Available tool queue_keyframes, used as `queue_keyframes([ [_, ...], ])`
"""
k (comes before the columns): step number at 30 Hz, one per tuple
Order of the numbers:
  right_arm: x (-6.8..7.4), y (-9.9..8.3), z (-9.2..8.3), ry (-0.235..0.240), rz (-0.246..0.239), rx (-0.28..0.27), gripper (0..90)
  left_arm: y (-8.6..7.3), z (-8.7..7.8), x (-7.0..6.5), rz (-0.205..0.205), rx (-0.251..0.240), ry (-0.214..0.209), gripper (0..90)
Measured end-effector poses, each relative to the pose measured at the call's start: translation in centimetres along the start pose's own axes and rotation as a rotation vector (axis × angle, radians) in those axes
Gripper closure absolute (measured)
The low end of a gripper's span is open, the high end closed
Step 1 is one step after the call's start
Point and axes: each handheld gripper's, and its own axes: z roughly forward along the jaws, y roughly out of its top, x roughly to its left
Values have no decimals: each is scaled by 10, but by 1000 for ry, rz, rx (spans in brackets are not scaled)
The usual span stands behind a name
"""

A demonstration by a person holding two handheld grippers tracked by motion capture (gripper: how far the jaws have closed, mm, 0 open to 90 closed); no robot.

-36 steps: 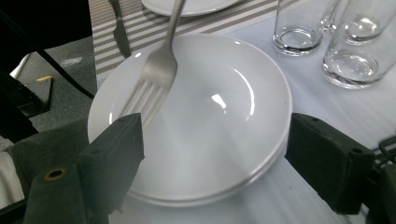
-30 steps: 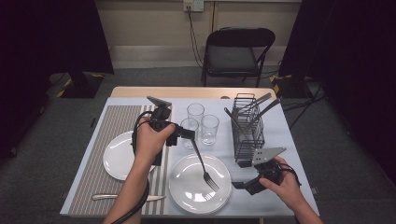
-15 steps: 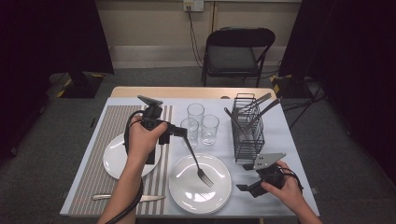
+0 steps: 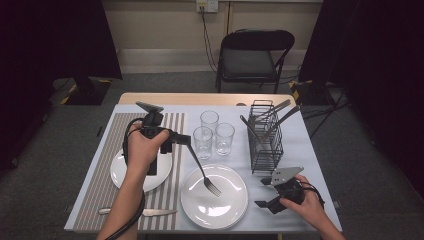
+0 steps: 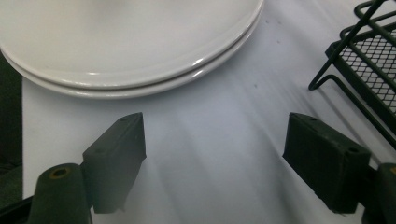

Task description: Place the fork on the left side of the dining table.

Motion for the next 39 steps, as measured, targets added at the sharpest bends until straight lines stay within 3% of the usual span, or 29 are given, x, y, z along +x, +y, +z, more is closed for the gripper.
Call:
queue_keyframes([
  [3, 1, -3, 4, 0, -8, 34, 196, 0, -5, 4, -1, -5, 8, 872],
  [5, 2, -6, 5, -4, -5, 24, 192, 0, -7, 5, -20, -18, 4, 872],
  [12, 2, -15, 5, -6, -7, -43, 187, 3, -15, 11, -14, -43, 26, 872],
  [18, 2, -16, 5, -7, -3, -45, 186, 4, -22, 16, -34, -70, 17, 871],
  [32, 2, -16, 5, -6, -2, -47, 186, 7, -36, 28, -57, -95, 58, 872],
  [39, 3, -16, 5, -6, -4, -49, 186, 10, -42, 30, -62, -116, 48, 872],
])
